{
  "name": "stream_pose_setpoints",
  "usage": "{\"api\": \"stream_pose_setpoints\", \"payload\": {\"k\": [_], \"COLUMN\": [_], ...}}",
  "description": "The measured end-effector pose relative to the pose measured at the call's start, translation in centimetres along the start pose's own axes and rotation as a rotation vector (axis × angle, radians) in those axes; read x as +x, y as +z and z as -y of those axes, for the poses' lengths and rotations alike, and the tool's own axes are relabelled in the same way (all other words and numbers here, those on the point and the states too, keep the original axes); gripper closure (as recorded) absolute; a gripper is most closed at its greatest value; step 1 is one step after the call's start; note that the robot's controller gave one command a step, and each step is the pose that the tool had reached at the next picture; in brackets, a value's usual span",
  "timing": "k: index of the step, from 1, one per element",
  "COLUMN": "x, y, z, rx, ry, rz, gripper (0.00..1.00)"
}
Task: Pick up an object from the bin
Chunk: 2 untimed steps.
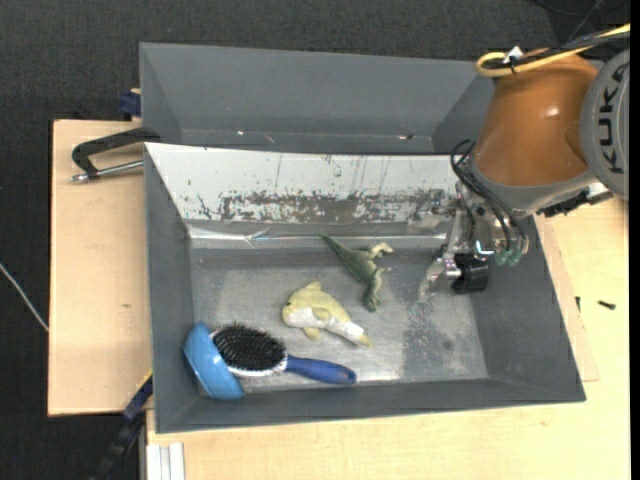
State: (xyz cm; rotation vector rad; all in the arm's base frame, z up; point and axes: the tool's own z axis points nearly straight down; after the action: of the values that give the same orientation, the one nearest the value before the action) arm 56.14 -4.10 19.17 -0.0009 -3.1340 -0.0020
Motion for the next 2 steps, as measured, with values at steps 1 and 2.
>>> {"api": "stream_pose_setpoints", "payload": {"k": [1, 2], "x": [0.5, 2.6], "y": [10.8, 11.7], "z": [3.0, -3.8], "rx": [0.0, 0.003], "ry": [0.144, -0.067], "rz": [0.015, 0.019], "gripper": [0.0, 0.0]}}
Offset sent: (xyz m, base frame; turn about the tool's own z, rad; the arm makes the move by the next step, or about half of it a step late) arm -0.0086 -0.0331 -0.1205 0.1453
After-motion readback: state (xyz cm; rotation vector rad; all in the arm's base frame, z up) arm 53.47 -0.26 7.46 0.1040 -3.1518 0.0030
